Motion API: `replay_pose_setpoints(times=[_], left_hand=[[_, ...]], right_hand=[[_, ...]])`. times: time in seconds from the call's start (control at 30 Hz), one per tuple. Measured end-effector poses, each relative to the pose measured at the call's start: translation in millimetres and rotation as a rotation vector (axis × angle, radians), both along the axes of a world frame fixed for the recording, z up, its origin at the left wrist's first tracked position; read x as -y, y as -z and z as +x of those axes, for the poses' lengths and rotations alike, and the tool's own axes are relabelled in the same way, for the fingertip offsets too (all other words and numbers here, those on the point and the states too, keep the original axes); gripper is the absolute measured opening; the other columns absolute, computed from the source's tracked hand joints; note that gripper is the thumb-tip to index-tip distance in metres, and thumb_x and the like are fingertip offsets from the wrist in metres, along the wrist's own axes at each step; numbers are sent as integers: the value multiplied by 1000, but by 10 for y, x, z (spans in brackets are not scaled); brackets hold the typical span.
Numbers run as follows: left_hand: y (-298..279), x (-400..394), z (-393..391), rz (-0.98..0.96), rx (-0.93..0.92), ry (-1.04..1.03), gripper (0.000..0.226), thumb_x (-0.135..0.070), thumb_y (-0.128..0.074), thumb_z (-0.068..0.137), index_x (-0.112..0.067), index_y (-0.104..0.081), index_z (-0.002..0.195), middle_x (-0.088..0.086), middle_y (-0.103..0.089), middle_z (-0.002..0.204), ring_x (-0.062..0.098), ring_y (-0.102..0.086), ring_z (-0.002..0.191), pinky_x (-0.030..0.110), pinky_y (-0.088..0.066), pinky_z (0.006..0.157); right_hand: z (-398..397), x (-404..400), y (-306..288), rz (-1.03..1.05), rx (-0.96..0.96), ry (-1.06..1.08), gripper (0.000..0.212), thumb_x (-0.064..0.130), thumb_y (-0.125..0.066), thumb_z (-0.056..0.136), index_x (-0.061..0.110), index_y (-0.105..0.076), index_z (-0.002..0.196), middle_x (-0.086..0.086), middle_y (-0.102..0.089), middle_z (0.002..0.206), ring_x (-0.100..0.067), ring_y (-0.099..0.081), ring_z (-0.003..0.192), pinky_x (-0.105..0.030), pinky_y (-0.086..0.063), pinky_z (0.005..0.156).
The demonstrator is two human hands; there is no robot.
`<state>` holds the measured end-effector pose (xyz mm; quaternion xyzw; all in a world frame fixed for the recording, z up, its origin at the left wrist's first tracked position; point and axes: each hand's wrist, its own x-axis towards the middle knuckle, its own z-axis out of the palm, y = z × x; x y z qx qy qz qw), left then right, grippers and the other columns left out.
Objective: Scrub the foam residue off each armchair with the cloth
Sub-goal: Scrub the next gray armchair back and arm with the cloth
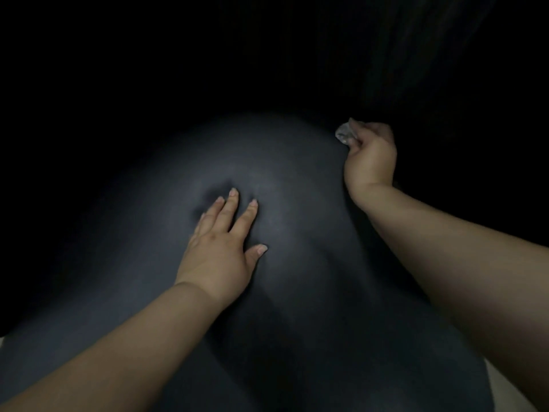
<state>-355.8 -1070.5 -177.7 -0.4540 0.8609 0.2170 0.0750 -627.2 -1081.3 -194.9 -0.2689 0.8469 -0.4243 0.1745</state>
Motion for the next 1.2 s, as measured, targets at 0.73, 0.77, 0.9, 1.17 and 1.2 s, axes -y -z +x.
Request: replay_pose_setpoints(times=[0.73,0.77,0.9,1.17,1.2], left_hand=[[-949,-464,924,-44,129,18,50,-33,-48,95,-22,-40,142,2,-27,155,25,-25,141,35,-18,116],[-1095,-488,986,-59,138,19,50,-34,-48,95,-22,-40,142,2,-28,155,24,-26,140,35,-20,115],[-1756,-558,1233,-94,161,18,51,-37,-42,97,-24,-35,146,-4,-34,152,20,-31,136,32,-24,113],[-2969,-802,1938,-204,175,60,50,-36,-39,99,-20,-37,146,-2,-47,143,21,-39,131,34,-28,112],[-3052,-825,2030,-204,174,62,50,-37,-38,99,-20,-37,146,-2,-47,144,22,-39,132,34,-28,112]], right_hand=[[1039,-1368,-935,151,220,-232,35,0,-59,90,10,-63,123,-11,-52,122,-21,-53,112,7,-23,83],[1096,-1432,-1095,168,197,-205,38,2,-59,90,13,-60,127,-11,-51,123,-16,-53,109,5,-22,85],[1387,-1652,-1775,201,225,-219,41,10,-58,93,20,-56,133,-7,-52,129,-6,-48,107,-5,-26,93],[1985,-1948,-3039,101,392,-232,37,12,-58,92,23,-59,127,8,-61,122,-6,-55,111,-20,-38,97],[2068,-1959,-3138,90,398,-228,36,12,-58,92,23,-59,126,8,-61,121,-6,-56,110,-20,-39,97]])
